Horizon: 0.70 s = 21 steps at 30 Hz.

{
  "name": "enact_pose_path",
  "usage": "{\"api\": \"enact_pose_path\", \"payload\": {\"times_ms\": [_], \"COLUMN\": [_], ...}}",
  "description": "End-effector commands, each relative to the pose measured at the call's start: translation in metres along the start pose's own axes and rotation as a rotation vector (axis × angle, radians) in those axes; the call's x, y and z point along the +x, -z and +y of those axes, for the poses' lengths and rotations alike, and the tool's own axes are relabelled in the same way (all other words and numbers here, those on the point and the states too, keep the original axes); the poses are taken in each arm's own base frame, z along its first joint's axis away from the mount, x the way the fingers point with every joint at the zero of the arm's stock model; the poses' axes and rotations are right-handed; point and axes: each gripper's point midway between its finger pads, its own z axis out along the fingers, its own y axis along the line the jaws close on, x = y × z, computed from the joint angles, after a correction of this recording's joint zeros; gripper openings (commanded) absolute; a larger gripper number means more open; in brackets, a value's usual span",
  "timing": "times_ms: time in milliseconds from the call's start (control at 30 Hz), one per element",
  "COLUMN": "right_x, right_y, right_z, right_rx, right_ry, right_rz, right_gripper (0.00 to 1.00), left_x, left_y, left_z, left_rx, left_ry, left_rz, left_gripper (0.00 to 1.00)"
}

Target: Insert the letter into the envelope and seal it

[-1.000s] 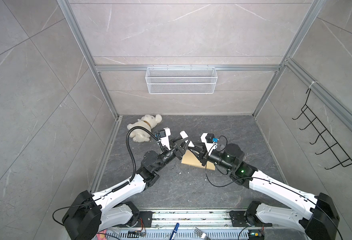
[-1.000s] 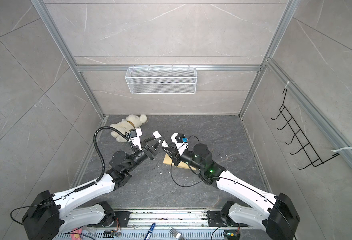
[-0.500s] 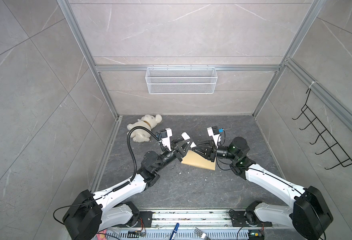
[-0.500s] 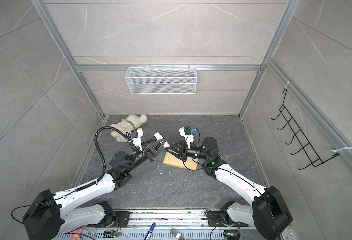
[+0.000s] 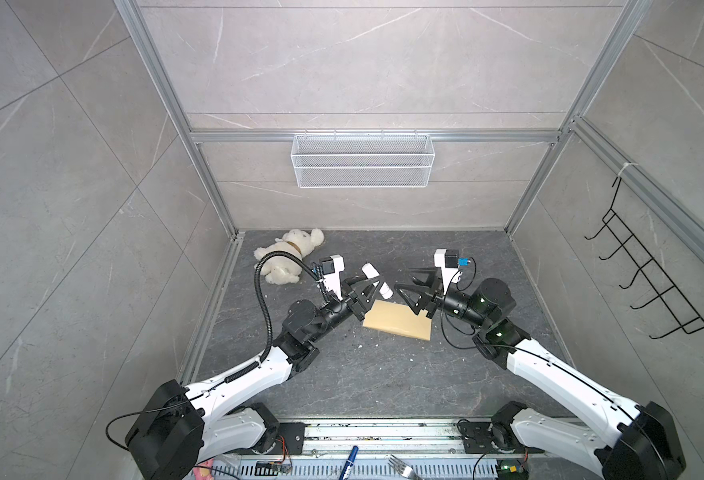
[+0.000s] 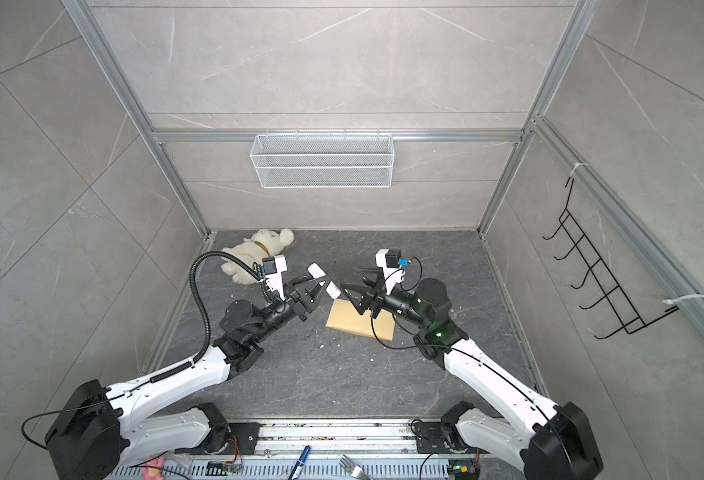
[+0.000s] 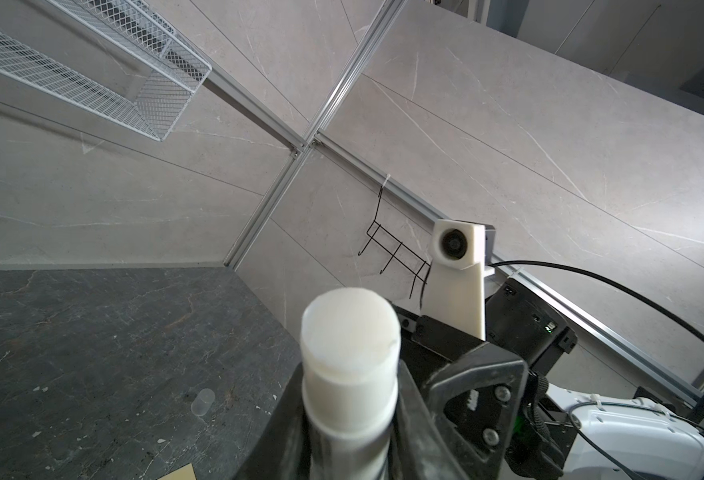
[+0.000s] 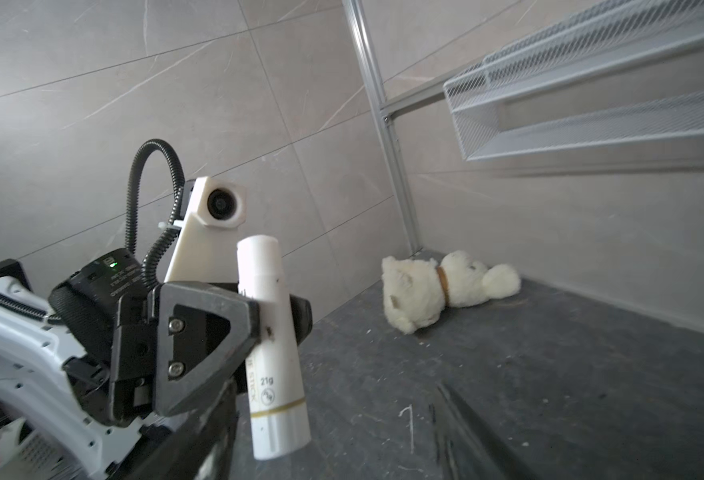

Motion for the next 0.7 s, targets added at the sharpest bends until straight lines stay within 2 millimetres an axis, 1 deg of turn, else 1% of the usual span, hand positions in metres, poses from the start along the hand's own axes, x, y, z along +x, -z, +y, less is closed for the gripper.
{"api": "enact_pose_path", "payload": {"times_ms": [0,100,167,267,433,533,667], "right_x": [0.014,0.021,0.027,0.032,0.035,0.039,0.035], "right_y": [0.011,0.014,0.011,0.004,-0.009,-0.016,-0.020], "right_z": [-0.017,-0.008,-0.003,0.002,0.005,0.006,0.010], "right_rx": [0.175,0.221,0.240,0.268,0.289,0.296,0.299], "right_ry": [0.219,0.367,0.446,0.505,0.534,0.544,0.540], "right_rz": [0.013,0.026,0.045,0.065,0.061,0.065,0.031], "right_gripper": [0.81,0.83,0.83,0.83,0.75,0.66,0.61], "left_x": [-0.029,-0.028,-0.027,-0.028,-0.028,-0.028,-0.027], "left_y": [-0.005,-0.007,-0.008,-0.009,-0.011,-0.011,-0.011], "left_z": [-0.017,-0.016,-0.015,-0.014,-0.015,-0.014,-0.013], "left_rx": [0.039,0.037,0.036,0.034,0.035,0.034,0.031], "left_ry": [-0.040,-0.037,-0.034,-0.033,-0.030,-0.029,-0.032], "left_rz": [-0.081,-0.080,-0.078,-0.078,-0.077,-0.077,-0.075], "left_gripper": [0.00,0.00,0.00,0.00,0.00,0.00,0.00]}}
